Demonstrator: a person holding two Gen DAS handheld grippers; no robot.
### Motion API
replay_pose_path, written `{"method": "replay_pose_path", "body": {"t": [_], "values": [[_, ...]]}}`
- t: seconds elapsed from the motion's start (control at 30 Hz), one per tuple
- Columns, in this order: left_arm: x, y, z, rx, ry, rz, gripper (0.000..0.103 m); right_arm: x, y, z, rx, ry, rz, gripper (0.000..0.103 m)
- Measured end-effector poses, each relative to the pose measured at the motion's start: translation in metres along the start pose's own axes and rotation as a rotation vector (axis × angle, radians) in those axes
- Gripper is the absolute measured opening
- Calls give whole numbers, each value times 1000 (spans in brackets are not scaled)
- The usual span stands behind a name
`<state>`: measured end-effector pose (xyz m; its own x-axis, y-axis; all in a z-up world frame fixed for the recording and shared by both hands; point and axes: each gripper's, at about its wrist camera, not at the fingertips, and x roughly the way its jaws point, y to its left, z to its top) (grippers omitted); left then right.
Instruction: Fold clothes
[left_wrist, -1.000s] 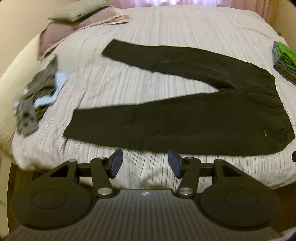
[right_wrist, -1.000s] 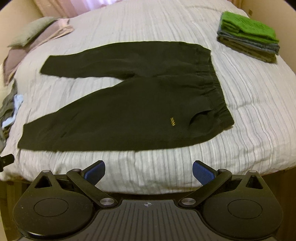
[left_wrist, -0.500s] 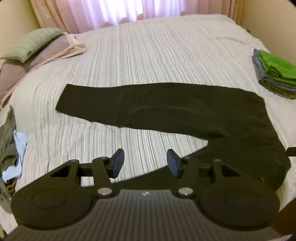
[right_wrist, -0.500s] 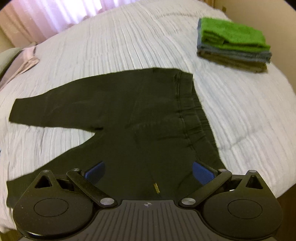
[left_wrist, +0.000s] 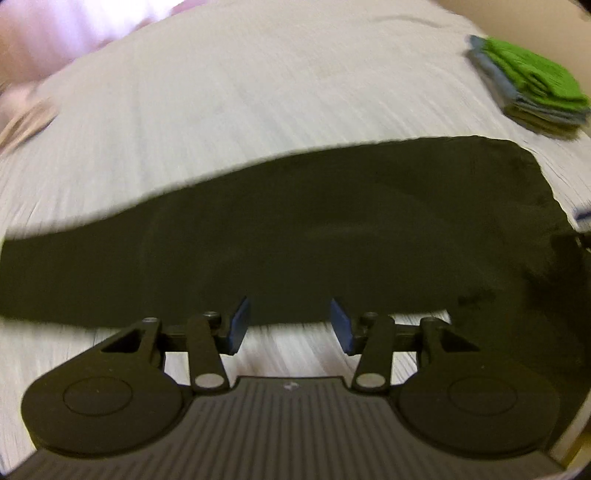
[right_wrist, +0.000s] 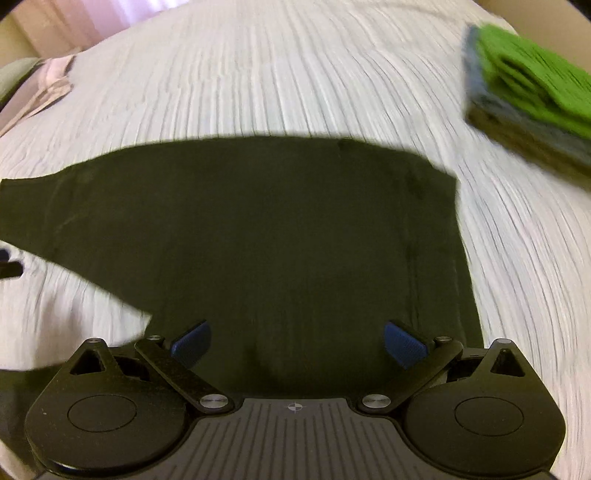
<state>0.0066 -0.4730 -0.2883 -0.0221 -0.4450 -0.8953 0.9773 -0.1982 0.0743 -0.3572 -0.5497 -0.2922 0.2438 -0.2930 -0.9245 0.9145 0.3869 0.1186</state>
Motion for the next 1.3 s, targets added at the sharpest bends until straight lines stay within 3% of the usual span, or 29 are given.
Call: {"method": "replay_pose_path", "body": {"t": [0.17, 0.27, 0.47, 0.6, 0.73, 0.8, 0.87, 0.9, 0.93, 1.0, 1.3], "values": [[55, 34, 38, 186, -67, -21, 44, 33, -10, 57, -206, -95, 0, 100], [87, 53, 58, 288, -98, -34, 46, 51, -20, 87, -254, -112, -4, 99], [142, 77, 70, 395, -52, -70, 48, 96, -26, 117, -345, -71, -20, 99], [157, 94, 76, 448, -31, -143, 52, 120, -35, 131, -379, -33, -22, 99], [164, 96, 71, 513, -3, -150, 53, 137, -46, 134, -344, 26, 3, 78], [167, 95, 67, 546, 12, -148, 47, 139, -46, 129, -334, 31, 15, 63], [168, 94, 61, 582, 18, -135, 27, 138, -46, 123, -339, 23, 18, 55], [165, 91, 56, 601, 7, -105, 21, 132, -46, 120, -345, 11, 12, 48], [160, 88, 52, 611, -7, -77, 11, 126, -46, 117, -350, -2, 5, 35], [145, 82, 39, 598, -33, -44, 8, 111, -46, 110, -365, -35, -5, 29], [27, 18, -88, 293, -33, 21, 7, -6, -28, 23, -510, -267, -39, 20]]}}
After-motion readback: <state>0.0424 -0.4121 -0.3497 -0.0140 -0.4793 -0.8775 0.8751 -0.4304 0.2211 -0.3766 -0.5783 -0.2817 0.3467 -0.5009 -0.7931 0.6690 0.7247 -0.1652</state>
